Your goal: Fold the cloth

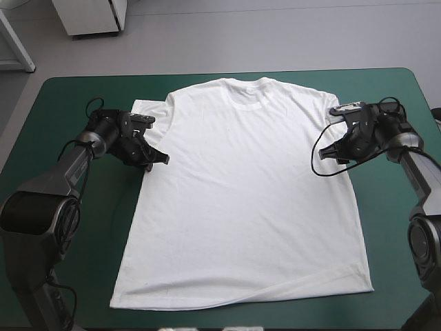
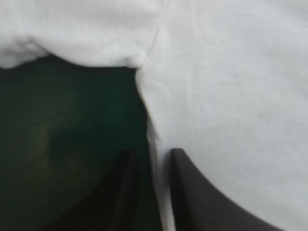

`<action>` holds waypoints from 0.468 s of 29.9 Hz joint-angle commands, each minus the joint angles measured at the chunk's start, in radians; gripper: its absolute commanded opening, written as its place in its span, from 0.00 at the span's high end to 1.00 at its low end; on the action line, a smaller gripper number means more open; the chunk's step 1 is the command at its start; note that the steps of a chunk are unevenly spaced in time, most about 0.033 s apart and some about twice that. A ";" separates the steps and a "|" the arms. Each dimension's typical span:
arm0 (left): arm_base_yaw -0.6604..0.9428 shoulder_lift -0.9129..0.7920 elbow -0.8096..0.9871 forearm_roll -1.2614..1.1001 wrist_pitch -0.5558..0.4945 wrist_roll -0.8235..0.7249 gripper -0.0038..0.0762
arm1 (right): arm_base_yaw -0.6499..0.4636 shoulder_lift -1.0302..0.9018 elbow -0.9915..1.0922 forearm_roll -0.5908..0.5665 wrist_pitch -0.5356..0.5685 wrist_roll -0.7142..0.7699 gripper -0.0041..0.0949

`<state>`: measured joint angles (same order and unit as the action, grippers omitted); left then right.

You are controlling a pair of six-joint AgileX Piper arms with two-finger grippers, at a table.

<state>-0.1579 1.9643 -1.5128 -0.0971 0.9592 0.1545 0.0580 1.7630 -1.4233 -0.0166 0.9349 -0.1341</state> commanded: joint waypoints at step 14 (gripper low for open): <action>-0.017 -0.008 -0.014 -0.093 0.010 0.039 0.96 | -0.061 0.113 -0.077 0.092 -0.068 -0.052 0.51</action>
<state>-0.1576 1.9716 -1.5208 -0.1283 0.9691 0.1913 0.0028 1.9104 -1.4651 0.0255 0.8982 -0.1490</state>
